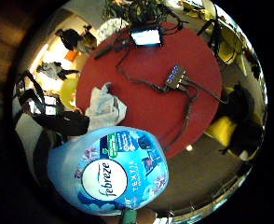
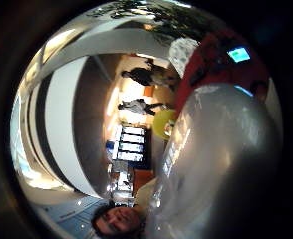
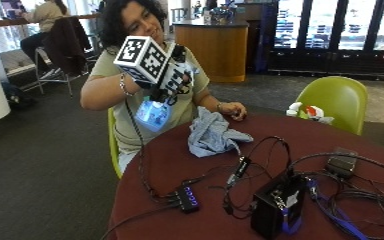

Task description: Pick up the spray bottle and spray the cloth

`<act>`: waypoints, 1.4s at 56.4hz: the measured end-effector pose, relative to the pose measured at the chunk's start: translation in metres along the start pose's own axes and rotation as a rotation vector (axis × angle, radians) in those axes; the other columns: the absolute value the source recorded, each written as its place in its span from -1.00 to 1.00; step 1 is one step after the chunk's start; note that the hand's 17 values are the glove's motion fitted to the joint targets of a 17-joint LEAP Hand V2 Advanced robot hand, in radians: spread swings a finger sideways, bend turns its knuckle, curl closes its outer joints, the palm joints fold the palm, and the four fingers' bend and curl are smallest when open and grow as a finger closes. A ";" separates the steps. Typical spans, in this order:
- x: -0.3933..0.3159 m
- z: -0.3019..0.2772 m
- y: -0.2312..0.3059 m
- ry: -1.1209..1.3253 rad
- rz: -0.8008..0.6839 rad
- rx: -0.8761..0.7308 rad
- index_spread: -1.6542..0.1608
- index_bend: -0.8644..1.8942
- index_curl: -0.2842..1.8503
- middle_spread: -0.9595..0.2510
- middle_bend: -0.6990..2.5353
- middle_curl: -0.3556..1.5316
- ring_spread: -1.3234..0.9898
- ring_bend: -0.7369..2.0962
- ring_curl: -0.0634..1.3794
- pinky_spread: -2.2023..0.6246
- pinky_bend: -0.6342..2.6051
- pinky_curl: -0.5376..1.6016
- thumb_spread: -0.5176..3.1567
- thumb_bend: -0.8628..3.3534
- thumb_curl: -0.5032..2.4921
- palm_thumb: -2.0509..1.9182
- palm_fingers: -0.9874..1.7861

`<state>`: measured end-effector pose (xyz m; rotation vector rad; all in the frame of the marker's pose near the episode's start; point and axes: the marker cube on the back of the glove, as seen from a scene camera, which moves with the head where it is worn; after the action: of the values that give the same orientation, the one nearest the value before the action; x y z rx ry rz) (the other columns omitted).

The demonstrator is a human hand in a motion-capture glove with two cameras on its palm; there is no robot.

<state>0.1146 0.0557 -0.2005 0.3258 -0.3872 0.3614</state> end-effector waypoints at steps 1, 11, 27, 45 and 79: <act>-0.003 0.002 0.000 0.018 0.008 -0.023 0.58 -0.08 -0.24 0.32 -0.14 -0.02 0.00 0.06 -0.22 0.37 -0.34 -0.08 -0.56 -0.60 -0.19 0.55 0.71; -0.012 0.027 -0.011 0.230 0.122 -0.270 0.58 -0.08 -0.22 0.32 -0.14 -0.02 -0.01 0.07 -0.22 0.37 -0.34 -0.08 -0.57 -0.60 -0.17 0.55 0.70; 0.004 0.095 -0.009 0.569 0.335 -0.688 0.56 -0.10 -0.19 0.32 -0.13 -0.02 -0.01 0.08 -0.21 0.37 -0.33 -0.08 -0.57 -0.60 -0.15 0.55 0.70; 0.042 0.164 0.000 0.755 0.487 -0.971 0.55 -0.13 -0.18 0.33 -0.13 -0.02 -0.01 0.07 -0.22 0.37 -0.32 -0.08 -0.55 -0.60 -0.13 0.54 0.69; -0.049 0.120 -0.036 0.289 0.138 -0.623 0.55 -0.19 -0.14 0.33 -0.14 -0.02 -0.01 0.07 -0.22 0.37 -0.32 -0.08 -0.51 -0.60 -0.10 0.54 0.68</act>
<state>0.0496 -0.0342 -0.1243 -0.3609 -0.2213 0.3978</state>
